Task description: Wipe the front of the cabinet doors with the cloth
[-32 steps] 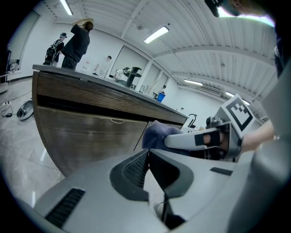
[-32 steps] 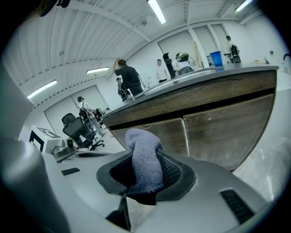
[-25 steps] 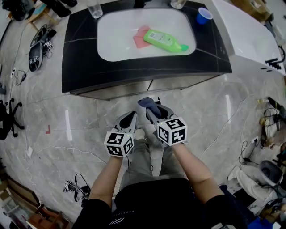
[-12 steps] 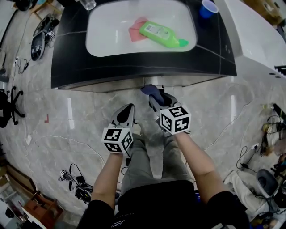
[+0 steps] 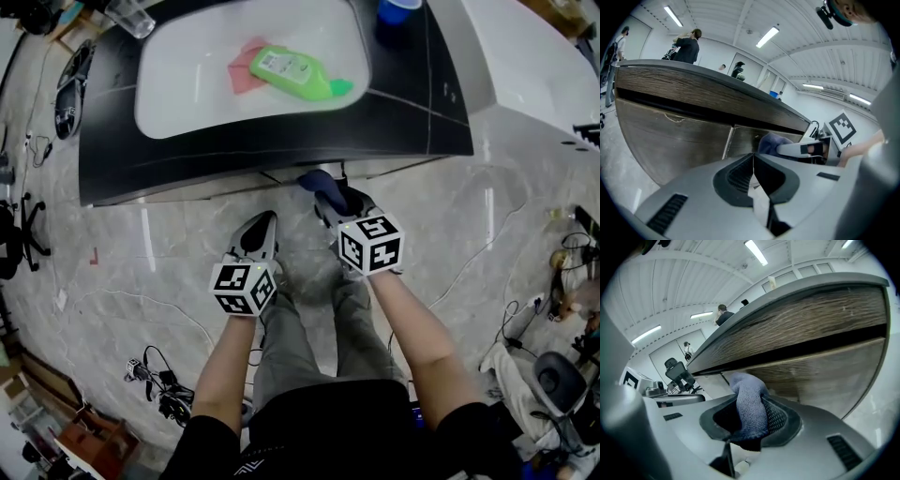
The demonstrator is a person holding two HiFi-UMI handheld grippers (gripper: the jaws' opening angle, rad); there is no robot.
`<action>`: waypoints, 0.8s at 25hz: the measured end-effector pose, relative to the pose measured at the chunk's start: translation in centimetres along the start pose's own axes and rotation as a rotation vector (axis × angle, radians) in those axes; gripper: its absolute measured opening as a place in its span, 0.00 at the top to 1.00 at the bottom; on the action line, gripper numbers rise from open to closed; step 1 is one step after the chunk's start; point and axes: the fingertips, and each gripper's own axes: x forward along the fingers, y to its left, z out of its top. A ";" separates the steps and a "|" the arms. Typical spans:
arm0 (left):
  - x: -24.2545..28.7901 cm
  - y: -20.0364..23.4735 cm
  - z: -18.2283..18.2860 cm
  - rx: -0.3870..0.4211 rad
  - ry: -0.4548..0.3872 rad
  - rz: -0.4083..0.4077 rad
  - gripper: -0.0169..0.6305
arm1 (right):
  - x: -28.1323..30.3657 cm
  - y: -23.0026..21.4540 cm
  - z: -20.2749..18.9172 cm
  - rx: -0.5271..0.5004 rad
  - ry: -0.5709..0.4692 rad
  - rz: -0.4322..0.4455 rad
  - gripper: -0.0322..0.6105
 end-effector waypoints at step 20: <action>9.6 -12.3 -0.7 0.073 0.048 -0.132 0.96 | -9.6 -15.8 1.2 0.088 -0.097 -0.164 0.76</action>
